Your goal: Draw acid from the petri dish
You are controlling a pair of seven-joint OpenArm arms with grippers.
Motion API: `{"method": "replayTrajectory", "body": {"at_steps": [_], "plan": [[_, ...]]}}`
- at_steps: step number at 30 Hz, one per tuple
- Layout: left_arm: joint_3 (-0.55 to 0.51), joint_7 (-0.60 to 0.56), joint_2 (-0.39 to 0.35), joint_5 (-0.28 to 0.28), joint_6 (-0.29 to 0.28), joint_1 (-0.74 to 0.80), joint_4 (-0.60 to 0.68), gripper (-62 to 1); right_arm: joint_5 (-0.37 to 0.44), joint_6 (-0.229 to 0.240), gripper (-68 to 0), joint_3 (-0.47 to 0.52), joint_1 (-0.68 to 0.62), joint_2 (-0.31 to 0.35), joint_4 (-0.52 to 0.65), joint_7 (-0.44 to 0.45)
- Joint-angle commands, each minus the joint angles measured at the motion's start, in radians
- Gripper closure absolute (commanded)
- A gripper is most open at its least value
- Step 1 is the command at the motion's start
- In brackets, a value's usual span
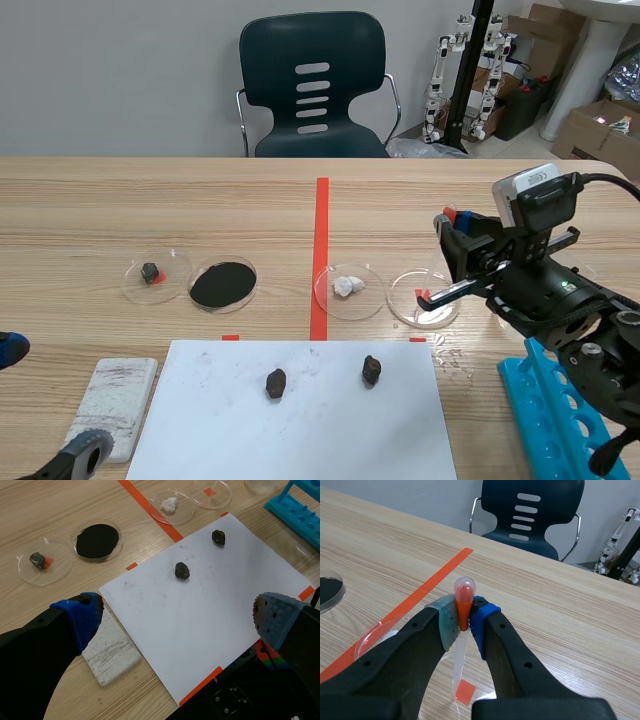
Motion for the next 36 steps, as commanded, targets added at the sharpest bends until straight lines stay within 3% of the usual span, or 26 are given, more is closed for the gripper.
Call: {"method": "replayTrajectory", "body": {"at_steps": [1, 22, 26, 36], "plan": [[-0.001, -0.013, 0.007, -0.010, -0.002, -0.003, 0.008, -62.3, 0.000, 0.000, -6.6, 0.005, 0.016, 0.005, 0.002, 0.001], [-0.001, -0.013, 0.007, -0.010, -0.002, -0.003, 0.008, -62.3, 0.005, 0.000, -6.6, 0.005, 0.015, 0.008, 0.025, -0.030], [-0.001, -0.013, 0.007, -0.010, -0.002, -0.003, 0.008, -62.3, 0.031, 0.000, -6.6, 0.006, 0.000, 0.026, 0.096, -0.092], [-0.001, -0.013, 0.007, -0.010, -0.002, -0.003, 0.008, -62.3, 0.035, 0.000, -6.6, 0.056, -0.149, 0.091, 0.403, -0.112]]}}
